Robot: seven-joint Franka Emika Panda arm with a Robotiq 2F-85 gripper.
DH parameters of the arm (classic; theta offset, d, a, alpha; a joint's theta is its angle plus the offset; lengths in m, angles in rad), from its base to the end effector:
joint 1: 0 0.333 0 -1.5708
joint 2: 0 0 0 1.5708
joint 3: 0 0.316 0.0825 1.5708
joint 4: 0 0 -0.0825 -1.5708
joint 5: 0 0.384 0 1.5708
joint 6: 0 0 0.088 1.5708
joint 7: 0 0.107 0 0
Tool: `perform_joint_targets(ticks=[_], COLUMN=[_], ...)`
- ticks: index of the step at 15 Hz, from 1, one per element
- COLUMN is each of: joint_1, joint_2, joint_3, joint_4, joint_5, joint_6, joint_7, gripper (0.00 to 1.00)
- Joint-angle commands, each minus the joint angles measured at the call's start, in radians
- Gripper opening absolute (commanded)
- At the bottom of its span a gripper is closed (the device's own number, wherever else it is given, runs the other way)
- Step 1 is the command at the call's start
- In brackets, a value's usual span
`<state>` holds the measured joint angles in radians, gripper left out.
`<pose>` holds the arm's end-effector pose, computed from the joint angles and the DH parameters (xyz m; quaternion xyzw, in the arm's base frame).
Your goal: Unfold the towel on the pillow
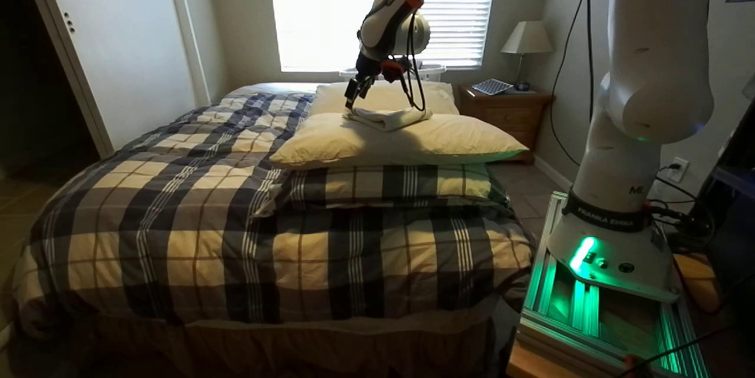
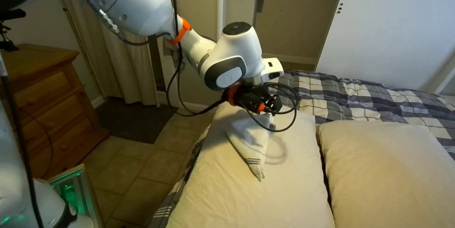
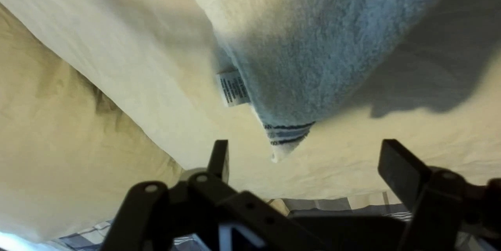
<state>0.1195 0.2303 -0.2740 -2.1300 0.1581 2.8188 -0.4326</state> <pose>0.5996 -0.0956 0.3553 0.9693 0.0785 0.2262 0.0553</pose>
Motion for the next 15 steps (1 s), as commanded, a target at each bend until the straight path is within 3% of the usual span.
perform_joint_targets(ticks=[1, 6, 10, 15], joint_1=[-0.112, -0.197, -0.221, -0.229], joint_2=[0.060, 0.102, 0.113, 0.097], joint_3=[0.114, 0.208, 0.219, 0.210], joint_4=[0.090, 0.136, 0.146, 0.135], joint_5=[-0.010, -0.017, -0.056, -0.116], joint_6=[-0.059, -0.068, -0.068, -0.085], joint_7=[0.050, 0.070, 0.097, 0.122], gripper=[0.68, 0.31, 0.03, 0.00])
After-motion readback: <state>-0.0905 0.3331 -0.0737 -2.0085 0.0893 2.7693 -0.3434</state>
